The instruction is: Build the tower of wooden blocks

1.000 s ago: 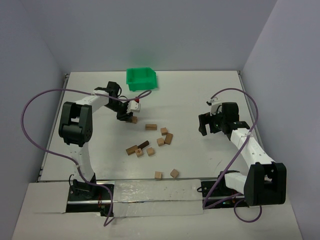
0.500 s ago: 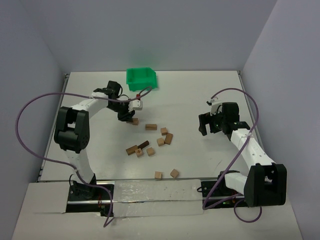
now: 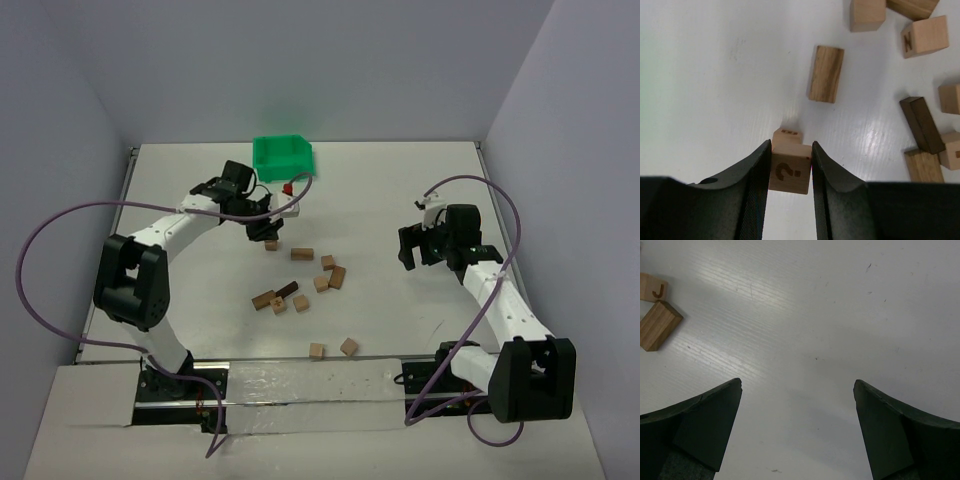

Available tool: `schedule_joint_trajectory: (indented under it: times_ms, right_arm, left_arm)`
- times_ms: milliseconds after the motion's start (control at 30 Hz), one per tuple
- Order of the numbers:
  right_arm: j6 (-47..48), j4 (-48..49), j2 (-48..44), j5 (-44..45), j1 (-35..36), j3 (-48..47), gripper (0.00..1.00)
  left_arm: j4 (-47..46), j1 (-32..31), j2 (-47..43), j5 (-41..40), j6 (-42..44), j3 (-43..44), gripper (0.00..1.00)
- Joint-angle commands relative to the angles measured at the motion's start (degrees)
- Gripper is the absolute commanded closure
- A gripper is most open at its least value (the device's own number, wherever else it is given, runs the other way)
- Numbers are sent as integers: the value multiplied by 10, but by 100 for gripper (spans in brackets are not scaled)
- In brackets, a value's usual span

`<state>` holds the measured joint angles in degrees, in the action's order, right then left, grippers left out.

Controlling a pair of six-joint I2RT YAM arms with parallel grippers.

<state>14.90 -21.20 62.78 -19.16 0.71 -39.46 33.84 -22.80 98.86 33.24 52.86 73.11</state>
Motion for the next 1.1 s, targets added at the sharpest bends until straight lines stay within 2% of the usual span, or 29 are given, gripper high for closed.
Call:
schedule_joint_trajectory:
  times_ms: [0,133,300,1067]
  right_arm:
    - [8,3,-14,-4,-3,-25,0]
    - [7,3,-8,-7,-3,-27,0]
    - [7,3,-5,-4,-3,-28,0]
    - [9,2,15,-1,-3,-28,0]
  left_arm:
    - [10,45,3,-4,36,11,100]
    - [34,66,15,-18,103,6,100]
    - [22,67,27,-24,137,-16,100]
    - [-11,58,97,24,167,-11,91]
